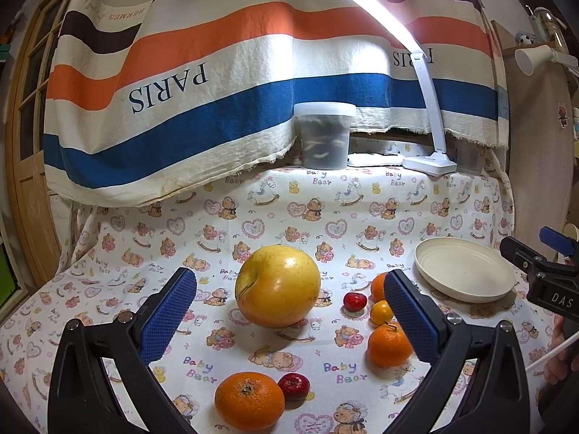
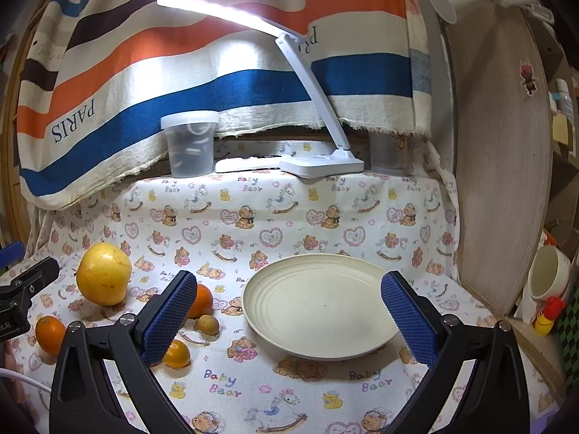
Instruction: Organize fruits
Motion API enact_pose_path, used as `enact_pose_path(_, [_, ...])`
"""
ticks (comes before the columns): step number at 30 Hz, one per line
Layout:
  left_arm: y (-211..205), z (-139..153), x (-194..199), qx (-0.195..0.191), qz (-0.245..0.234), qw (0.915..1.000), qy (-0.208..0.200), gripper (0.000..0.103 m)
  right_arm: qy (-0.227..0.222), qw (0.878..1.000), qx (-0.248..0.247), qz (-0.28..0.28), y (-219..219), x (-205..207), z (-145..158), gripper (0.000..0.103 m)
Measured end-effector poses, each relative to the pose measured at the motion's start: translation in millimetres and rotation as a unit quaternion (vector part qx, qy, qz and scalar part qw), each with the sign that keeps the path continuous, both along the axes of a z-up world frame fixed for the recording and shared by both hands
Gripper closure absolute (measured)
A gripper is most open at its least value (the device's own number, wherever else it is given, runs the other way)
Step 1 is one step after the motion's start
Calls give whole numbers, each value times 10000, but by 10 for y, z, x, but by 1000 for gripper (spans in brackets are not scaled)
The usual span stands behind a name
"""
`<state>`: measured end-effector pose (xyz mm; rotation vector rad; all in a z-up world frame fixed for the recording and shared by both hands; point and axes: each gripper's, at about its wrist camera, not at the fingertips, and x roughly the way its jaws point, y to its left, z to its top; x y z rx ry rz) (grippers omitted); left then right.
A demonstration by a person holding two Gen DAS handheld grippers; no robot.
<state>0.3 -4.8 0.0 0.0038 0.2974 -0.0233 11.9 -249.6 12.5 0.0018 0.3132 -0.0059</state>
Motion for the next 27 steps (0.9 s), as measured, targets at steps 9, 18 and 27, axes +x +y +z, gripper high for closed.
enact_pose_path(9, [-2, -2, -3, -9, -1, 10000, -6, 0, -10, 10000, -8, 34, 15, -10, 1, 1])
enact_pose_path(18, [-6, -4, -3, -5, -3, 10000, -7, 0, -8, 10000, -1, 35, 9, -7, 1, 1])
enact_pose_path(27, [-18, -9, -13, -4, -15, 10000, -4, 0, -7, 10000, -4, 33, 13, -7, 0, 1])
